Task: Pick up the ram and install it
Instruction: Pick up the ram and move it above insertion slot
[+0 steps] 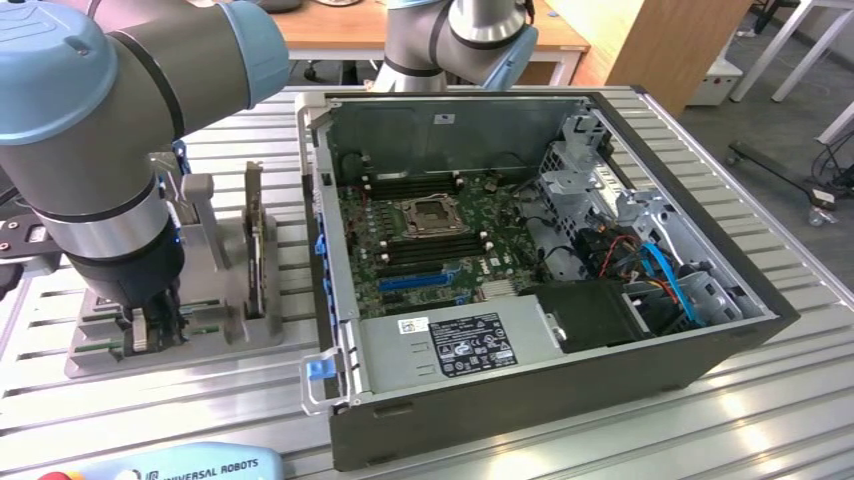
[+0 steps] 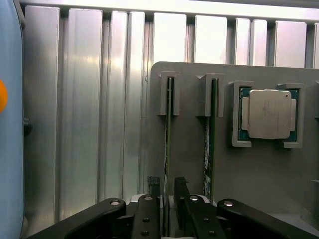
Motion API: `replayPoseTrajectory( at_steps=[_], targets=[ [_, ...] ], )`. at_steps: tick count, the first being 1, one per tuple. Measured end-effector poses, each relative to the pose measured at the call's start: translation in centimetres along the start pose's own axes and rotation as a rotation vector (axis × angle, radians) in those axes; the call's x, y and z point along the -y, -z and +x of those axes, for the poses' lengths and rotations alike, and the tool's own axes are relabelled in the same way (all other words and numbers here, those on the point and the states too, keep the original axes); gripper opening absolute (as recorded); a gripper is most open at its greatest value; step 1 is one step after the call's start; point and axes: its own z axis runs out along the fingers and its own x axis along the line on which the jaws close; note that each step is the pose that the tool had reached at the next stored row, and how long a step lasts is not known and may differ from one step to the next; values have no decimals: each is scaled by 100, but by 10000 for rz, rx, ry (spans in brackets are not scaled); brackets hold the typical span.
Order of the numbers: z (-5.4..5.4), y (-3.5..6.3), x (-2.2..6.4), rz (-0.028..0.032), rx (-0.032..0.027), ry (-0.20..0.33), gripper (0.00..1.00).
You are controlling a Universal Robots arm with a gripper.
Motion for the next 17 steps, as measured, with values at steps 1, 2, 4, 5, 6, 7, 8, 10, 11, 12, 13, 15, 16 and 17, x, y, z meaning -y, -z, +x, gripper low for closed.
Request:
replayPoseTrajectory(
  at_steps=[1, 2, 4, 5, 6, 7, 8, 10, 11, 12, 13, 15, 16, 17],
  targets=[
    [0, 0, 0, 0, 0, 0, 30],
    [0, 0, 0, 0, 0, 0, 23],
    [0, 0, 0, 0, 0, 0, 23],
    [0, 0, 0, 0, 0, 1, 23],
    [0, 0, 0, 0, 0, 0, 23],
    [0, 0, 0, 0, 0, 0, 23],
    [0, 0, 0, 0, 0, 0, 23],
    [0, 0, 0, 0, 0, 0, 23],
    [0, 0, 0, 0, 0, 1, 23],
    [0, 2, 0, 1, 1, 0, 23],
    [0, 9, 0, 1, 1, 1, 23],
    [-1, 21, -1, 1, 1, 0, 23],
    [-1, 23, -1, 2, 2, 0, 23],
    [-1, 23, -1, 1, 2, 0, 23]
  ],
)
